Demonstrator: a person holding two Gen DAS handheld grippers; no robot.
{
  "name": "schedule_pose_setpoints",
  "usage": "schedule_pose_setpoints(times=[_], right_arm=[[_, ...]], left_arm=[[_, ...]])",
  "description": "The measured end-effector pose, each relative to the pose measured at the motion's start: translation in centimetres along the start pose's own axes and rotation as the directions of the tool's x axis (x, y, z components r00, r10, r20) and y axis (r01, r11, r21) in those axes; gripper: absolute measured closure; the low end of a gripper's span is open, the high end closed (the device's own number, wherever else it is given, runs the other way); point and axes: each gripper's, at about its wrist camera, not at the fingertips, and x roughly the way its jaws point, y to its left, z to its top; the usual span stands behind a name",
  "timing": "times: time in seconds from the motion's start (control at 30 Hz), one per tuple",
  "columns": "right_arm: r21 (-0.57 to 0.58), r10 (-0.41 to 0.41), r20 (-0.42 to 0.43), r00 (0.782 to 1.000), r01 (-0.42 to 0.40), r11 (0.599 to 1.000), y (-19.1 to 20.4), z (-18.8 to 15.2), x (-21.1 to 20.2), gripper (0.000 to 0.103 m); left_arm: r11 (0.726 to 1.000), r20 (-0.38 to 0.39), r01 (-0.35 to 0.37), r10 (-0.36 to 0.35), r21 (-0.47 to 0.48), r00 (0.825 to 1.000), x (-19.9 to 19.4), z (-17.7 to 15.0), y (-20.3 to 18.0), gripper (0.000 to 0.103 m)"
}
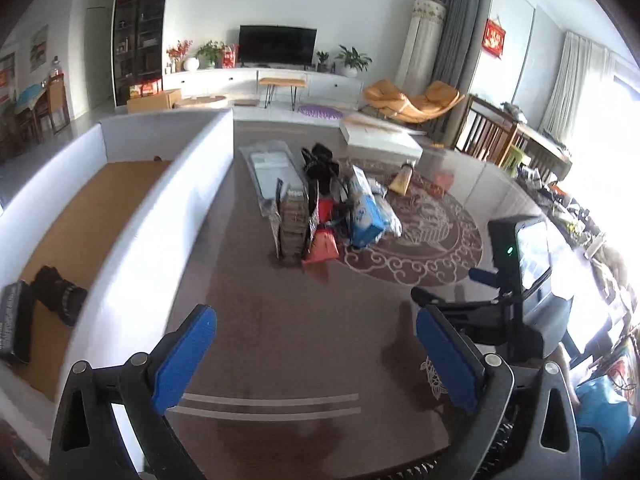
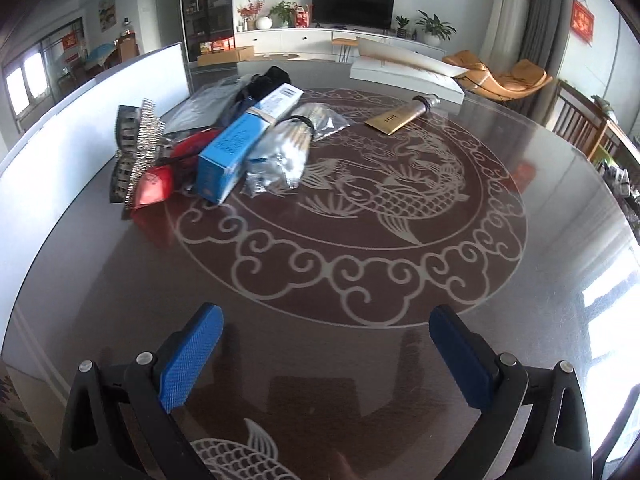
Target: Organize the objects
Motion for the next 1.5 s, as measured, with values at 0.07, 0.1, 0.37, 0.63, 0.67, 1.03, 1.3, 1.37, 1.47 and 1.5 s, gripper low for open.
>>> schedule_pose_setpoints(times=[0.07,0.1,0.37,0.63,0.67,1.03,1.3,1.37,1.47,1.5], right_arm=[[0.017,-0.002,-0.016,1.000,0.002,1.000,-0.4,-0.1,0.5,0.000],[0.036,0.010,-0.021,1.000,-0.010,0.999,-0.8,0.0,0.7,0.000],[0.047,0.010,-0.025,1.000,-0.009,0.999,-1.0,0.2,0.8,0.000],[0.047,0.010,-0.024,1.000,-0.009,0.999,-1.0,0.2,0.8,0.000],[0.047,0.010,-0.024,1.000,-0.009,0.999,-1.0,0.2,0.9,0.000],[0.046,0.010,-0.024,1.000,-0.009,0.999,-0.9,0.1,0.8,0.000],[0.046,0.010,-0.023,1.000,-0.009,0.999,-0.9,0.2,0.9,0.000],[0.047,0.010,-0.023,1.000,-0.009,0.999,-0.9,0.2,0.9,0.000],[0.047,0.010,-0.023,1.000,-0.009,0.999,-0.9,0.2,0.9,0.000],[0.047,0.010,-0.023,1.000,-0.009,0.999,-0.9,0.2,0.9,0.000]], left_arm=[[1.000,-0.044,-0.031,0.031,0.005,0.999,3.4,-0.3,-0.6,0.001],[0.999,-0.061,-0.053,0.053,0.010,0.997,4.8,-0.3,-0.6,0.001],[0.990,-0.131,-0.118,0.128,0.079,0.983,12.2,0.6,0.9,0.001],[0.989,-0.135,-0.105,0.118,0.100,0.984,13.0,0.1,1.1,0.000],[0.990,-0.134,-0.106,0.118,0.098,0.984,12.9,0.1,1.3,0.000],[0.990,-0.133,-0.107,0.119,0.097,0.984,13.0,0.1,1.3,0.000],[0.990,-0.133,-0.110,0.122,0.092,0.984,12.9,0.2,1.3,0.000],[0.990,-0.133,-0.110,0.122,0.093,0.984,12.9,0.2,1.4,0.000],[0.990,-0.132,-0.110,0.122,0.093,0.984,12.9,0.2,1.4,0.000],[0.990,-0.132,-0.110,0.121,0.093,0.984,12.9,0.2,1.4,0.000]])
